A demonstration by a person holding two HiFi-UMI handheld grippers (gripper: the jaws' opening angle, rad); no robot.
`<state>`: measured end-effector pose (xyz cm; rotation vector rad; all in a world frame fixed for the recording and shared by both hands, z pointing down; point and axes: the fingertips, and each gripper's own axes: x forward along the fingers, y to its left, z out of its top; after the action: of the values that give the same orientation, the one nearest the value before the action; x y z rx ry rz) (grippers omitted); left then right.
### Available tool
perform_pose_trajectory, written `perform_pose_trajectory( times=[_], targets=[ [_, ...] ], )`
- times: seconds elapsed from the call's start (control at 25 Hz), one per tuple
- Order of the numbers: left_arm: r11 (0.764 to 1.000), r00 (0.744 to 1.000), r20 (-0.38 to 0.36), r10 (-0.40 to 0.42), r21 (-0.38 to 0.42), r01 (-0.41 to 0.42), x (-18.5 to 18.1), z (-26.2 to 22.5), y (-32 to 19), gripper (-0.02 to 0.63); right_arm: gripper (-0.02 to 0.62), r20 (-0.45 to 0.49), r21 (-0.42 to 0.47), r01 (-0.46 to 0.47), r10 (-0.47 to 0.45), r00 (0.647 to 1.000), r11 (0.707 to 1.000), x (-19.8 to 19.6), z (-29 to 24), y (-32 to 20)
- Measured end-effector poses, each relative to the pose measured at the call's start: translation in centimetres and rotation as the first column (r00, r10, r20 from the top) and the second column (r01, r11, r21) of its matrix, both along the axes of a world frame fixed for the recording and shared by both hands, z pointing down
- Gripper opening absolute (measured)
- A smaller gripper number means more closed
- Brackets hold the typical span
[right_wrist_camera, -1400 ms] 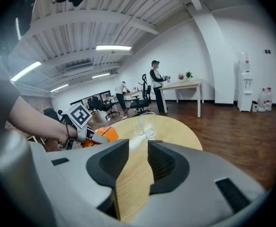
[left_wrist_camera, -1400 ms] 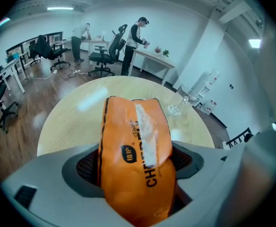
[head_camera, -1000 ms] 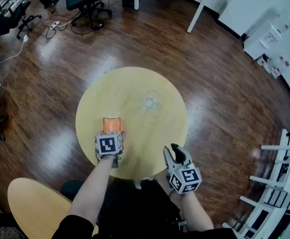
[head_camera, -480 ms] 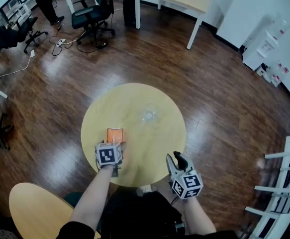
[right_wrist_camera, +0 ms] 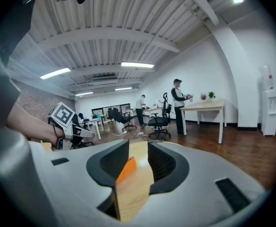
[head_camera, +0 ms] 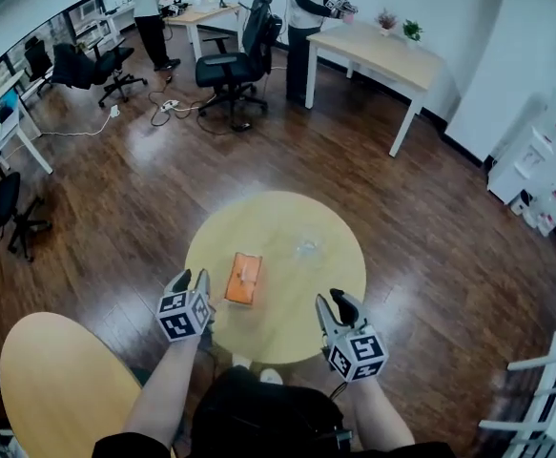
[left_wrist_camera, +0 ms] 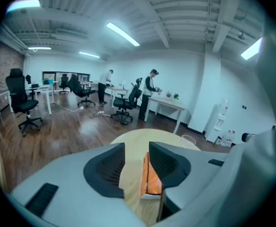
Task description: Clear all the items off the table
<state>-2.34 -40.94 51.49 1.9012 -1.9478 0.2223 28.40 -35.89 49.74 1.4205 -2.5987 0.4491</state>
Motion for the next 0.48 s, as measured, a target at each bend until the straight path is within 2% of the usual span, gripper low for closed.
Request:
perform_pose_trajectory(
  times=[0.12, 0.28, 0.36, 0.48],
  targets=[
    [0.990, 0.994, -0.046, -0.097, 0.103, 0.101, -2.8, -2.8, 3.9, 0.123, 0.127, 0.010, 0.049, 0.102, -0.103, 0.995, 0.994, -2.7, -1.6, 0.1],
    [0.953, 0.972, -0.063, -0.228, 0.190, 0.236, -6.5, -5.6, 11.1, 0.075, 0.127, 0.021, 0.097, 0.253, -0.256, 0.966, 0.963, -8.9, -3.5, 0.8],
    [0.928, 0.954, -0.038, -0.298, 0.224, 0.299, -8.5, -6.6, 15.4, 0.051, 0.127, 0.029, 0.104, 0.336, -0.341, 0.940, 0.936, -12.6, -4.0, 1.8],
    [0.881, 0.914, 0.009, -0.406, 0.271, 0.389, -11.9, -7.7, 22.3, 0.051, 0.127, 0.028, 0.127, 0.471, -0.478, 0.878, 0.873, -18.7, -5.0, 4.6]
  ],
)
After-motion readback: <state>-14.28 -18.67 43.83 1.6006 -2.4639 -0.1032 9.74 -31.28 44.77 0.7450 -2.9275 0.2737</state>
